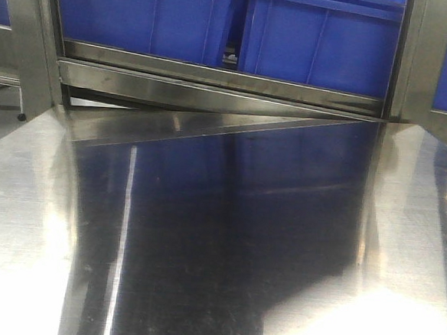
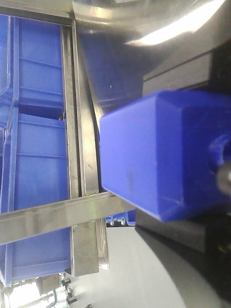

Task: Pick and sort blue part to right shelf
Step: 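Lift the blue bottle with the right gripper, holding both bottles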

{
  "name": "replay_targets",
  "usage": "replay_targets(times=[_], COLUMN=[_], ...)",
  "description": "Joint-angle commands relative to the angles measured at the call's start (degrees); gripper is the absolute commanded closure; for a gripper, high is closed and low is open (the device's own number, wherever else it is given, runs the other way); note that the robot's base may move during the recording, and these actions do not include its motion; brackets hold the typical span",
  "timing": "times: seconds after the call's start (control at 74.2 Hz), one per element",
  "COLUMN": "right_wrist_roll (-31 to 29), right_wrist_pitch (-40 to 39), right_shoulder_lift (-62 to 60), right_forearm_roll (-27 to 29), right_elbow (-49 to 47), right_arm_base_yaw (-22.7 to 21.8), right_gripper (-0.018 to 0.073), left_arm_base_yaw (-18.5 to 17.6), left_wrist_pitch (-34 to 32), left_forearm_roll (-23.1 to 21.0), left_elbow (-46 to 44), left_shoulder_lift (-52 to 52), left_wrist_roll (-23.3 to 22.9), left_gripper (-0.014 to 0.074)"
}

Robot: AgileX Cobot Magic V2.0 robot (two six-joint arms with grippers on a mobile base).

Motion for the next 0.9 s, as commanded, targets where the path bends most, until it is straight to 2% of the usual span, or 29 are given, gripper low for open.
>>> replay_targets(times=[0.0, 0.89], right_wrist_roll=[-1.3, -1.3], right_wrist_pitch=[-2.6, -2.1], right_shoulder_lift=[-2.1, -4.9], right_forearm_roll=[-1.3, -1.3], right_elbow=[-1.8, -1.5], right_arm_base_yaw=[0.0, 0.0], right_gripper=[0.027, 0.027], left_arm_base_yaw=[-0.5, -0.5], left_wrist_pitch=[-4.5, -4.5], left_forearm_roll=[0.6, 0.6], left_elbow=[-1.5, -1.5], left_shoulder_lift=[-1.1, -1.1], left_wrist_roll=[0.0, 0.0], left_gripper=[0.0261, 0.0261])
